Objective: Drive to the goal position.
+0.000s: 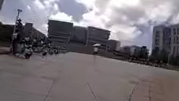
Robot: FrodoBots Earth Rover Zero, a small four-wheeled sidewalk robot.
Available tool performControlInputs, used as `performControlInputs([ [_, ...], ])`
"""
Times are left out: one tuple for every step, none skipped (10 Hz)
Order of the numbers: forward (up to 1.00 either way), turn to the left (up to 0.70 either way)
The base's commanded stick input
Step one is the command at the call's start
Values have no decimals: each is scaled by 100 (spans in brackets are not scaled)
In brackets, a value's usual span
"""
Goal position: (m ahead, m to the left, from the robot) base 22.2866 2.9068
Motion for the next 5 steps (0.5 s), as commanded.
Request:
performControlInputs([
  [100,0],
  [100,0],
  [100,0],
  [100,0],
  [100,0],
])
